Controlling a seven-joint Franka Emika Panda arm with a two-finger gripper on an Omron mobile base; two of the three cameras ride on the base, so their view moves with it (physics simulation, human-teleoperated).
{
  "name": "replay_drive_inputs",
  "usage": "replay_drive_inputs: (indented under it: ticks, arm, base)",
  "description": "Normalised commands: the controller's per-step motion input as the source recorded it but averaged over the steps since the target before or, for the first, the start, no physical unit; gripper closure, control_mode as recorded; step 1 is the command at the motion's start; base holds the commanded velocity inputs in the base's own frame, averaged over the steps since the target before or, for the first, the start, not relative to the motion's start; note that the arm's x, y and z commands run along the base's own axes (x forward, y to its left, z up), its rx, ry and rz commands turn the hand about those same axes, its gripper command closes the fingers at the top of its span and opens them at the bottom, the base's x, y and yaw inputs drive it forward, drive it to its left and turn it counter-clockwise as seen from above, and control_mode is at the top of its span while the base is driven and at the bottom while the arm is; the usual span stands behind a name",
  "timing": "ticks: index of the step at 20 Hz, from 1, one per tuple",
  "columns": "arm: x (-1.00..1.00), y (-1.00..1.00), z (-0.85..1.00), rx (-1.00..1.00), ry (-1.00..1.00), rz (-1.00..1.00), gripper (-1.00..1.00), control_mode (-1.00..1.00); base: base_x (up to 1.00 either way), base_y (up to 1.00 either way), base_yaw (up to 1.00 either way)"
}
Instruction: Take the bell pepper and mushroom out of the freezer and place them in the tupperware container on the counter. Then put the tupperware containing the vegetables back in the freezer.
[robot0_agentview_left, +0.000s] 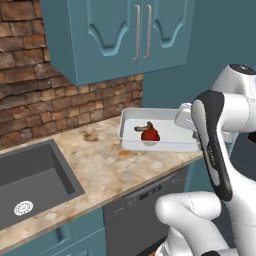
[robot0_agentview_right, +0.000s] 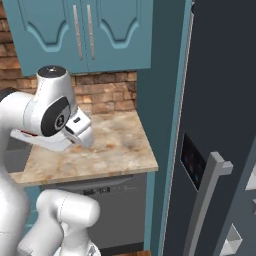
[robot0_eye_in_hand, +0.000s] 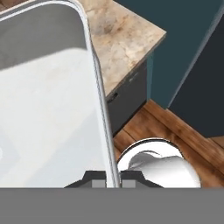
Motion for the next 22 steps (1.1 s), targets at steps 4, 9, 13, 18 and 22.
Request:
replay_drive_inputs:
  ticks: [4, 9, 13, 18, 22]
  arm:
    - [-0.97, 0.0, 0.71, 0.0, 0.0, 0.0, 1.0, -1.0]
    - [-0.9, 0.0, 0.66, 0.0, 0.0, 0.0, 1.0, -1.0]
    - [-0.78, 0.0, 0.55, 0.0, 0.0, 0.0, 1.0, -1.0]
    - [-0.33, -0.06, 0.21, -0.01, -0.01, -0.01, 1.0, -1.0]
    - [-0.28, -0.22, 0.0, -0.03, -0.14, -0.17, 1.0, -1.0]
  base:
    - [0.0, 0.0, 0.0]
    - [0.0, 0.0, 0.0]
    - [0.0, 0.0, 0.0]
    - [0.0, 0.0, 0.0]
    - [0.0, 0.0, 0.0]
